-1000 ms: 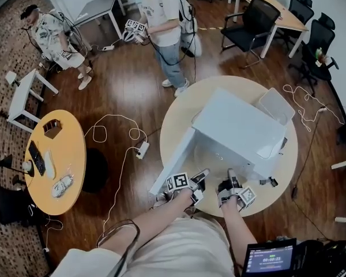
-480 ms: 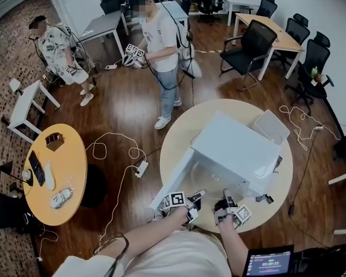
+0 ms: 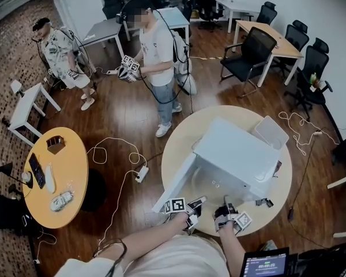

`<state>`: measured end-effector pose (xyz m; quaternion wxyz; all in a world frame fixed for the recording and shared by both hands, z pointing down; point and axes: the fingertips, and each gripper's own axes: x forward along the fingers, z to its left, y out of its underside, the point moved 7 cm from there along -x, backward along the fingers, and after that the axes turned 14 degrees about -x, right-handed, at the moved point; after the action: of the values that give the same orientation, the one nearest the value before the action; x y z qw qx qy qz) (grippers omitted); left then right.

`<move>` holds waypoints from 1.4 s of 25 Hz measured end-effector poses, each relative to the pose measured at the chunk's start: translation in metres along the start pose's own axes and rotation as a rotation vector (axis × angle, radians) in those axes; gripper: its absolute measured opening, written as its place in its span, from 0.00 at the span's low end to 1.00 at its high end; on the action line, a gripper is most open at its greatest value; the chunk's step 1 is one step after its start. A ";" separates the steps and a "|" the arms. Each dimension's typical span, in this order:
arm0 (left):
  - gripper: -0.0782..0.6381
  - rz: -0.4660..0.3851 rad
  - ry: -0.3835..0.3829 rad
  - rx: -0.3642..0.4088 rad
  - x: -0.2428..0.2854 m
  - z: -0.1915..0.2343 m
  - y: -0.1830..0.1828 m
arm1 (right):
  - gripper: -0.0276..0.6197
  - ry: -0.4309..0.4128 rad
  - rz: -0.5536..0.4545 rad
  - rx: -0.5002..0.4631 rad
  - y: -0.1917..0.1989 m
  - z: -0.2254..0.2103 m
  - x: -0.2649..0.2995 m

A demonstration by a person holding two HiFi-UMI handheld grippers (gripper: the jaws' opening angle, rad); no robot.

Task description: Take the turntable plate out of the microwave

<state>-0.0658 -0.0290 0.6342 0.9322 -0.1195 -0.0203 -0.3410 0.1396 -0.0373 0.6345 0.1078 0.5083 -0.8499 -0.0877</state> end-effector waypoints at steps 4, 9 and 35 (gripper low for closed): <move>0.17 0.033 -0.006 0.006 -0.011 -0.002 -0.002 | 0.09 0.008 -0.019 0.002 0.012 0.004 -0.006; 0.17 0.055 -0.001 0.004 -0.019 -0.007 -0.002 | 0.09 0.033 -0.053 0.005 0.021 0.010 -0.013; 0.17 0.169 0.080 0.050 -0.054 -0.009 0.014 | 0.09 -0.002 -0.181 -0.013 0.060 0.030 -0.057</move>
<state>-0.0987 0.0129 0.6165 0.9604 -0.0837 0.0186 -0.2653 0.1066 0.0425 0.6158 0.1019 0.5822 -0.8000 -0.1029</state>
